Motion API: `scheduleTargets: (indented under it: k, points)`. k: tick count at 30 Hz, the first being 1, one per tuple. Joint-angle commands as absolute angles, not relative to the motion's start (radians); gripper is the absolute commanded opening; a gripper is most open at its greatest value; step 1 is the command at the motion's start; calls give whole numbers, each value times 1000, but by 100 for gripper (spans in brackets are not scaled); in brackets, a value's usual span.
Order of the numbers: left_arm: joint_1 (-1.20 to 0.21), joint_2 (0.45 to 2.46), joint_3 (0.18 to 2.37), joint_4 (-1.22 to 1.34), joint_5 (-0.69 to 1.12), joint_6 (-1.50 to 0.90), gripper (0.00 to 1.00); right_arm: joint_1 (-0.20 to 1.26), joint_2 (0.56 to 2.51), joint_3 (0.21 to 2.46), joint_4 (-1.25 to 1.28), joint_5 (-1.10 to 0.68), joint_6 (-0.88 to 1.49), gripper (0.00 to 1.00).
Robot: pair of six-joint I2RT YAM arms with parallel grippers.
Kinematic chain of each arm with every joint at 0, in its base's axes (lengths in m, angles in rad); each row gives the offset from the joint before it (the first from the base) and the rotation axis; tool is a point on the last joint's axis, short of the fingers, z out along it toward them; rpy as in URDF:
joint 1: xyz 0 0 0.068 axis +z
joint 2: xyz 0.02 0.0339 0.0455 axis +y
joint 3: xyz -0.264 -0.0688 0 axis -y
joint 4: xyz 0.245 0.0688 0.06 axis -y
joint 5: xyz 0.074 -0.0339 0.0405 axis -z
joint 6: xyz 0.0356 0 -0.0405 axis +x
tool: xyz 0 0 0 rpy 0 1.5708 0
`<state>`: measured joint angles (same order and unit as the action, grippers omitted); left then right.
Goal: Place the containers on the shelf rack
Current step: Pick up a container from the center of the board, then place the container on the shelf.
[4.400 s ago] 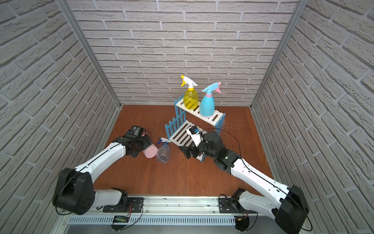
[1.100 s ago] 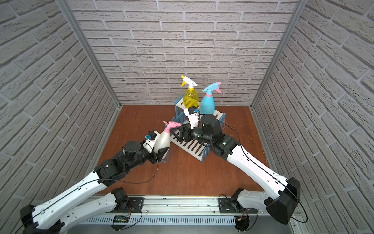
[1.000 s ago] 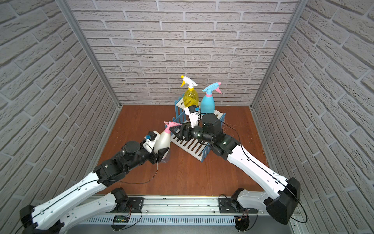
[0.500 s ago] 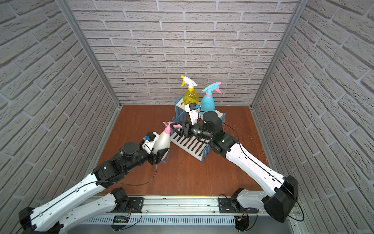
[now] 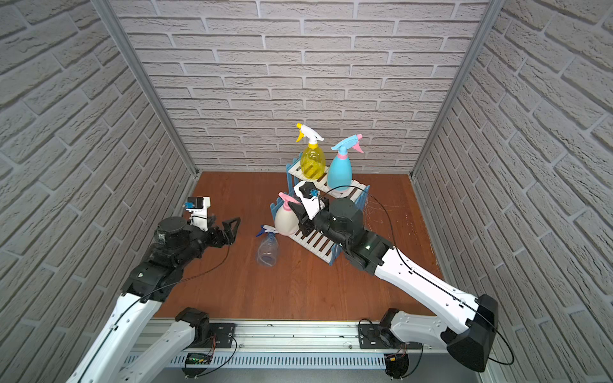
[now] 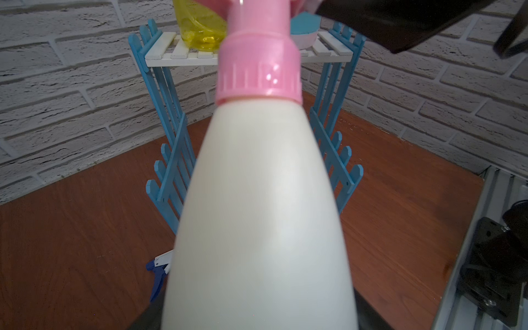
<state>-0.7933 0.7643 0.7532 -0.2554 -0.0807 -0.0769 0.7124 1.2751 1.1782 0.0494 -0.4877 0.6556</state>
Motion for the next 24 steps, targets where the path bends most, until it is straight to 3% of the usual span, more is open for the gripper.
scheduleTargets:
  k: [1,3,5,16,24]
  points:
    - [-797,754,742,-184,-73,-76,74,709,1264,1161,102,-488,652,13]
    - [-797,750,740,-184,-79,-80,82,709,1259,1155,103,-478,647,8]
    - [-796,737,734,-182,-91,-96,97,709,1249,1148,103,-467,630,6]
    - [-684,626,764,-270,-2,-222,98,758,1125,1134,-10,-255,240,5]
    - [-380,679,877,-454,63,-279,98,861,1114,1116,34,12,-68,4]
